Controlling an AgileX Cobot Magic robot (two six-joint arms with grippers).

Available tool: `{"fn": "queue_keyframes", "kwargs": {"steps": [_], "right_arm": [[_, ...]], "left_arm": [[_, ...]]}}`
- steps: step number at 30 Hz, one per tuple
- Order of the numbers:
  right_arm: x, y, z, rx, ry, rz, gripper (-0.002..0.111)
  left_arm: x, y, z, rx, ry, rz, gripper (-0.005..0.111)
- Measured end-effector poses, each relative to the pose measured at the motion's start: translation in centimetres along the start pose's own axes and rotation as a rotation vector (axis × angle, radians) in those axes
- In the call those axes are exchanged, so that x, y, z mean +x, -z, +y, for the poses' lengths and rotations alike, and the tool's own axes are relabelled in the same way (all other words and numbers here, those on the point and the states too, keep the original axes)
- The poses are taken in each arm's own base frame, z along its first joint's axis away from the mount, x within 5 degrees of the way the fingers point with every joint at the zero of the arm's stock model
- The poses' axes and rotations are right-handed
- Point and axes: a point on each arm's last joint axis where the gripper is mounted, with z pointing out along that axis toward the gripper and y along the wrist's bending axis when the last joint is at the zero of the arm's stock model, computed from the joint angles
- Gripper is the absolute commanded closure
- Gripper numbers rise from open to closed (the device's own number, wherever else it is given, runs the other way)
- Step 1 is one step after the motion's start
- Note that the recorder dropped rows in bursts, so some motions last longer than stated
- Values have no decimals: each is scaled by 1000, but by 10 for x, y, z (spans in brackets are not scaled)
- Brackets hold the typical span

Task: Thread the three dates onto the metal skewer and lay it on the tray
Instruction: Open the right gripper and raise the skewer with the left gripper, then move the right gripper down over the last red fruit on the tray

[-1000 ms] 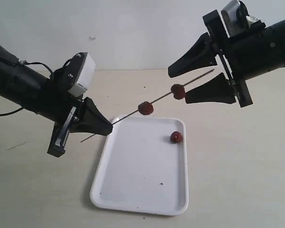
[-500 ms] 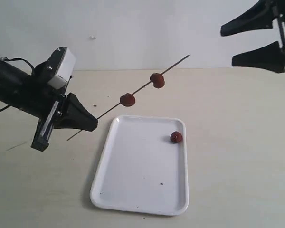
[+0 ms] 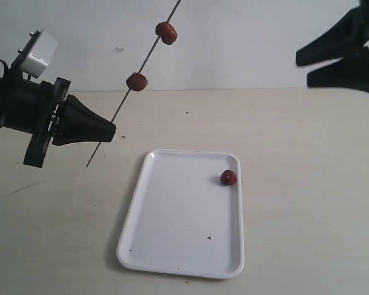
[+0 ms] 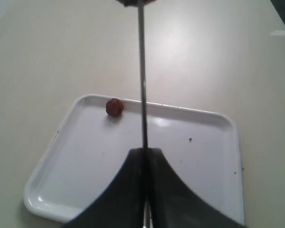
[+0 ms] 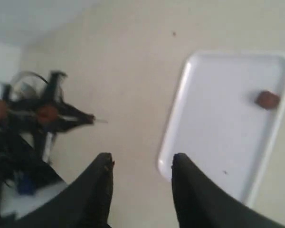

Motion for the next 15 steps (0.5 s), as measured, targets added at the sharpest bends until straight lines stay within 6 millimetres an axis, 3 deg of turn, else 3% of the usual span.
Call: {"fn": "queue_keyframes", "kwargs": {"steps": [3,9,15], "right_arm": [[12,-18,3,107,106,116,66],[21,-43,5,285,246,185,62],[26,-82,-9,402,284,299,62]], "left_arm": [[2,0,-2,5,12,-5,107],[15,12,0,-28,90,-4,107],[28,20,-4,-1,238,94,107]]}}
